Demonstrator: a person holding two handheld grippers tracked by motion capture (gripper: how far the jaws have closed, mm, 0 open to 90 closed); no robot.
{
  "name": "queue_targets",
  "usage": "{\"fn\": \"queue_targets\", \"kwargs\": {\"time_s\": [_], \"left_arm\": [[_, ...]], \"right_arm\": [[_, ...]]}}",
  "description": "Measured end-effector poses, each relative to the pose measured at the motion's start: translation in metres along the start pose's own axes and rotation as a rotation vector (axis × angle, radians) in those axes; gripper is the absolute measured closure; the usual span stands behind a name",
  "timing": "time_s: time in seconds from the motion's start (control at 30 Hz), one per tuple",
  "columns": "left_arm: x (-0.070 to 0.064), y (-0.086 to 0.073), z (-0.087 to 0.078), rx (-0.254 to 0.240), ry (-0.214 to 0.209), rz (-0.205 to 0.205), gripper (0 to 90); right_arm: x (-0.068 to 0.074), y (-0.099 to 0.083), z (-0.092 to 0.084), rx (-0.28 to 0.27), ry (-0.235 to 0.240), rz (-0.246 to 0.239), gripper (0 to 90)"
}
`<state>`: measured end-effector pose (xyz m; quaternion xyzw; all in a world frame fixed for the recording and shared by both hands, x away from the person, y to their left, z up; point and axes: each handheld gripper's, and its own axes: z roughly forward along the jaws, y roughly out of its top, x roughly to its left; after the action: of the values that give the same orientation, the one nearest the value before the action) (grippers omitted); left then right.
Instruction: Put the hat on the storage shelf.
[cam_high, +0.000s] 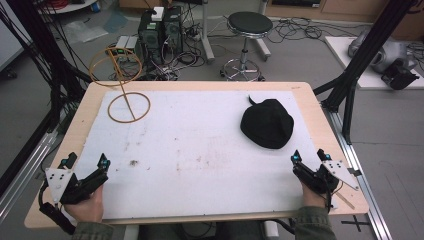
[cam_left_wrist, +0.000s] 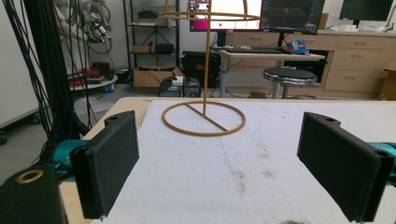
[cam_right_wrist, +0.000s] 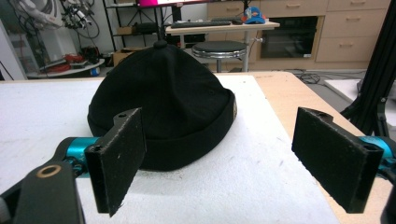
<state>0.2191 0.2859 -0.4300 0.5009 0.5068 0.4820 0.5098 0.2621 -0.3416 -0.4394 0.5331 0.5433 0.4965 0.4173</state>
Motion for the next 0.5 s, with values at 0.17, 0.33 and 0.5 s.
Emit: {"fn": "queue_targets", "kwargs": {"time_s": [0.17,0.33,0.5], "left_arm": [[0.0013,0.0002,-0.0006,0.000,0.004,-0.004,12.9],[0.0012,0.0004,-0.0009,-0.005,0.009,-0.005,12.9],[0.0011,0.0003,-0.0009,-0.008,0.009,-0.008,12.9]], "right_arm": [[0.0000,-0.0001,-0.0005,0.000,0.002,-0.005,16.8],[-0.0007,-0.0004,0.0000,0.002,0.001,0.004,16.8],[-0.0007,-0.0003,-0.0005,0.004,-0.002,0.011,16.7]]}}
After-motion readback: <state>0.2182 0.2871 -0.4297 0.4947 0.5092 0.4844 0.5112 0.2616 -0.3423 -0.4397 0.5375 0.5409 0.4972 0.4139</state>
